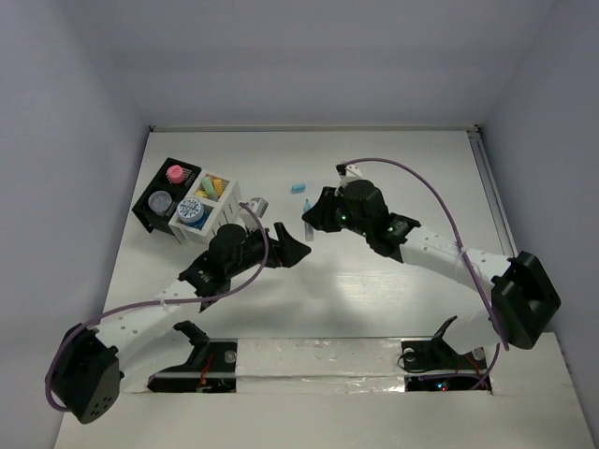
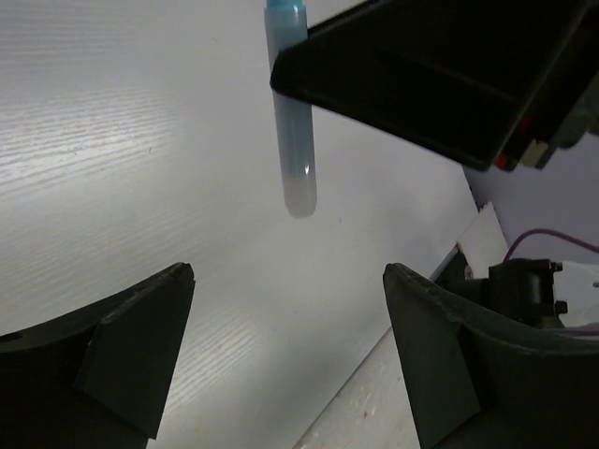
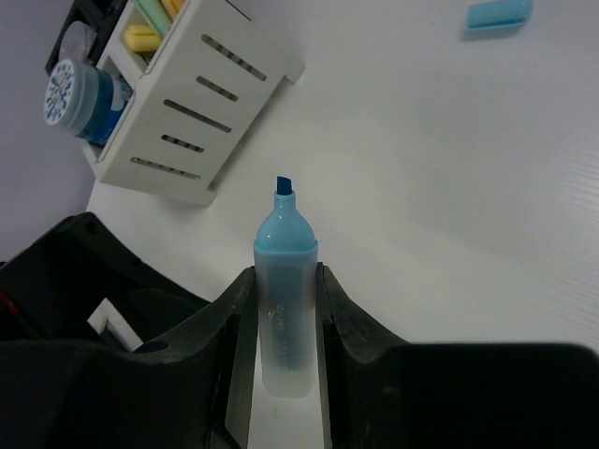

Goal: Sort the stationery into containers
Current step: Pick up the pen from the center of the board.

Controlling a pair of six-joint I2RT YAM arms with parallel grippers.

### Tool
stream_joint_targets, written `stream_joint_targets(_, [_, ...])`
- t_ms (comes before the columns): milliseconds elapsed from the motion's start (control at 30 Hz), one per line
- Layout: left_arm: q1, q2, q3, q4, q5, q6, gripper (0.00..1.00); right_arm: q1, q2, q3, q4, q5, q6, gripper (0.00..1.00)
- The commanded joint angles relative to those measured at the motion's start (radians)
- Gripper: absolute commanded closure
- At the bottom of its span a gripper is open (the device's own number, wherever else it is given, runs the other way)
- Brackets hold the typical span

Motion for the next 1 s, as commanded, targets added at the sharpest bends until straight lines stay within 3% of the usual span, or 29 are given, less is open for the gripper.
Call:
stream_joint_targets(0, [-0.006, 0.033, 0.008, 0.203, -0.068, -0.049, 0.23, 0.022, -0.001, 0.033, 0.094, -0.033, 0.009, 1.0])
stream_joint_targets(67, [-0.016, 0.056, 0.014, 0.236, -0.082, -0.051, 0.33, 0.033, -0.004, 0.03, 0.096, -0.032, 0.007, 1.0])
stream_joint_targets(433, [-0.044, 0.139, 0.026, 0.299, -0.166, -0.031, 0.7, 0.051, -0.015, 0.007, 0.132, -0.076, 0.033, 1.0])
stream_joint_targets(633, [-0.062, 0.139, 0.029, 0.289, -0.212, -0.017, 0.81, 0.06, -0.003, 0.012, 0.132, -0.09, 0.039, 1.0])
stream_joint_targets(800, [-0.072, 0.146, 0.026, 0.285, -0.238, -0.014, 0.81, 0.069, 0.011, 0.018, 0.119, -0.094, 0.044, 1.0])
stream_joint_targets(867, [-0.081, 0.154, 0.027, 0.283, -0.246, -0.009, 0.97, 0.069, 0.017, 0.02, 0.117, -0.096, 0.045, 1.0])
stream_joint_targets(967, [-0.081, 0.151, 0.031, 0.263, -0.281, 0.001, 1.0, 0.069, 0.017, 0.023, 0.111, -0.087, 0.047, 1.0])
